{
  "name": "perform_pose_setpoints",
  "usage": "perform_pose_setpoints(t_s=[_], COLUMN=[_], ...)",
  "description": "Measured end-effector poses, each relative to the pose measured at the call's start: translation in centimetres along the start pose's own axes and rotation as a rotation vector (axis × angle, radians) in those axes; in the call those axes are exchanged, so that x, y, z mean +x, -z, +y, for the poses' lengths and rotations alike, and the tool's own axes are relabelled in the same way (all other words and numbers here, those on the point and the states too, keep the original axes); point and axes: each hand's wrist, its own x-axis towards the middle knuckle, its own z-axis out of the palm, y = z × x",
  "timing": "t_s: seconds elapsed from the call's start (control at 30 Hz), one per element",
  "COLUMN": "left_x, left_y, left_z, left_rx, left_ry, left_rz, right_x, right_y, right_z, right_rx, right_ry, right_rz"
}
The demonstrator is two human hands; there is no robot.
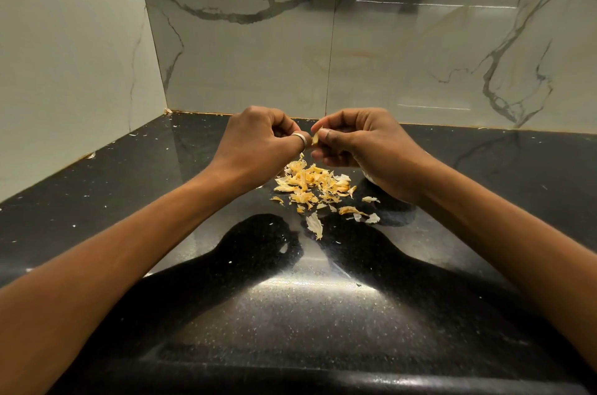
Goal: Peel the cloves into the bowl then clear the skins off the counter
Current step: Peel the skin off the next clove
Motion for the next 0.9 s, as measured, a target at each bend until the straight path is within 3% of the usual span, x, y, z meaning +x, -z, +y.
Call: perform_pose_setpoints(t_s=[0.27,0.63,0.9], left_x=[0.13,-0.14,-0.16], left_y=[0.1,-0.15,-0.28], left_z=[-0.23,-0.49,-0.58], left_rx=[0.015,0.287,0.309], left_ry=[0.016,-0.359,-0.398], left_rz=[0.056,0.089,0.097], right_x=[-0.16,-0.08,0.03], right_y=[0.07,0.03,-0.13], right_z=[-0.49,-0.26,0.04], right_rx=[0.104,0.102,0.033], right_ry=[-0.027,-0.028,-0.01], right_rz=[0.006,0.024,0.001])
